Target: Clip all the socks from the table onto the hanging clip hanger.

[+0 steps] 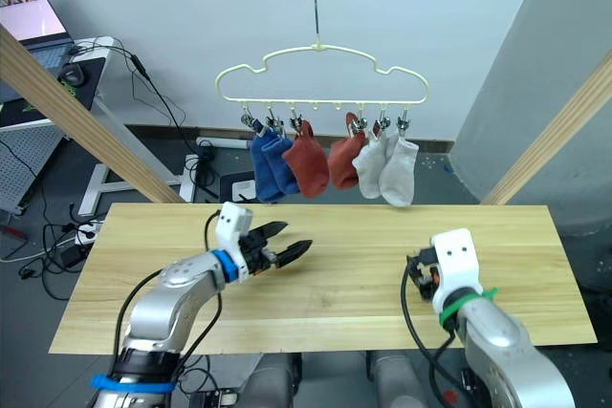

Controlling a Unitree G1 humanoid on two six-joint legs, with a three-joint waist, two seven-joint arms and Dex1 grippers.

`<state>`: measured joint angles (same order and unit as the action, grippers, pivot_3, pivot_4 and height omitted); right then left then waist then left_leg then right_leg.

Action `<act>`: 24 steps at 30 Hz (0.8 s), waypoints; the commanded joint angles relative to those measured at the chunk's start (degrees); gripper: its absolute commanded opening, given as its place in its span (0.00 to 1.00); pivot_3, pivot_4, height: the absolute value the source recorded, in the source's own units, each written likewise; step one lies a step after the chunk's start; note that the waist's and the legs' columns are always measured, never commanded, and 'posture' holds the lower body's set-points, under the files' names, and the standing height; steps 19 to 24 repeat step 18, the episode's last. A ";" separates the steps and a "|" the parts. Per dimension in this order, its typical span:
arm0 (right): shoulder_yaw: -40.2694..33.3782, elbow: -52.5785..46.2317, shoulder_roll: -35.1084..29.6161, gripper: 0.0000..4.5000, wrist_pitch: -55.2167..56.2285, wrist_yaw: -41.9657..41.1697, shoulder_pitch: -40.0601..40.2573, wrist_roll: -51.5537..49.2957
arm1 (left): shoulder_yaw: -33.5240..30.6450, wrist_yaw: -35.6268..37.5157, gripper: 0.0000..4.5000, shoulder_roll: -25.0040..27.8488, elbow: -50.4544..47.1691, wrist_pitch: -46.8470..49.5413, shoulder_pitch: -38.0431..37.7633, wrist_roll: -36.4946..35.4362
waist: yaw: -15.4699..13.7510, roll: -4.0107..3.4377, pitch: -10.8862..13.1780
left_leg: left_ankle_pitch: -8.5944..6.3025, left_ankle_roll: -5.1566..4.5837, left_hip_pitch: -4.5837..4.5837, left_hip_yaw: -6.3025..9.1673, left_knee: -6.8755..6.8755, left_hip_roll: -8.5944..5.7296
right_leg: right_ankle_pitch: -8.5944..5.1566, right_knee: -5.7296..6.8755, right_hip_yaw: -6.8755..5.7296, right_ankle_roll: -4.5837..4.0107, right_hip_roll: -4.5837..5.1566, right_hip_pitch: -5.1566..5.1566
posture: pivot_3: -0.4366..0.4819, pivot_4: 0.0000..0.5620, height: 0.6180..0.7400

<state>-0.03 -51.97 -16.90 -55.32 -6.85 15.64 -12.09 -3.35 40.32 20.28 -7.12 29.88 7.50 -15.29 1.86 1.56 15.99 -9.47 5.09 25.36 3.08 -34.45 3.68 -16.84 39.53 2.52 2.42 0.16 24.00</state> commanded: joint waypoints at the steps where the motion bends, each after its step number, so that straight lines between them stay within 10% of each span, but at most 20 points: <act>1: -0.42 -2.59 0.22 0.56 10.24 -0.74 7.37 1.81 | -3.17 -1.67 0.95 0.98 -4.97 -2.33 -5.07 -1.23 | -0.04 0.05 -0.25 | 0.00 0.00 -0.07 -0.02 0.00 0.00 | -0.01 -0.06 0.02 0.00 0.01 -0.08 | 0.52 0.38 1.00; 24: -2.91 6.29 2.38 0.56 34.98 -4.78 22.42 4.36 | -6.37 -2.91 0.95 1.23 -10.68 -7.58 -17.49 -5.27 | -0.52 0.30 -2.21 | -0.03 0.02 -0.52 -0.16 0.04 0.00 | -0.14 -0.62 0.04 -0.58 0.22 -0.71 | 0.55 0.34 1.00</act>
